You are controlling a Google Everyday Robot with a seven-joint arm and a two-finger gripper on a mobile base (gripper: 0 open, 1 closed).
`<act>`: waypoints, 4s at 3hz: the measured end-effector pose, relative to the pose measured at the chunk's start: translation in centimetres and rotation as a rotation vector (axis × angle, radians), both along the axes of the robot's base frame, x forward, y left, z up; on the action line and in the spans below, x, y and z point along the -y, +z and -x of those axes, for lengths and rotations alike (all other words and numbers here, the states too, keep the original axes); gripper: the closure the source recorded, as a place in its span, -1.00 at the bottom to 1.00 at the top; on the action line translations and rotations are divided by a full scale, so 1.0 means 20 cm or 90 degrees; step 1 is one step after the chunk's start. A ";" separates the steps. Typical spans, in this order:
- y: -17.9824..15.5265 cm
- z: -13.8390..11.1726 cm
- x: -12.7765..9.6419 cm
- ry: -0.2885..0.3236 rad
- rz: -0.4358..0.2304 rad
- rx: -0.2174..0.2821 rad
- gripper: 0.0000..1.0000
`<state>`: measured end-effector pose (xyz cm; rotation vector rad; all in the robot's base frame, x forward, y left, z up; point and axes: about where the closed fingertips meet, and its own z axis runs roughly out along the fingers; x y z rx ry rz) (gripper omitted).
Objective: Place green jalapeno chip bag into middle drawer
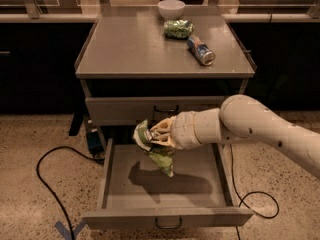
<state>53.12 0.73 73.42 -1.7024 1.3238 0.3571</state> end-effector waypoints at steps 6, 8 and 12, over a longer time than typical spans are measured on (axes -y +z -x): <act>-0.86 -0.04 0.30 -0.186 0.063 -0.015 1.00; -1.44 -0.08 0.37 -0.251 0.117 -0.050 1.00; -1.43 -0.35 0.45 -0.318 0.141 0.053 1.00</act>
Offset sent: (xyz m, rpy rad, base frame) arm 0.0048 -0.0551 -0.1275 -0.0797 -0.1053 -0.2292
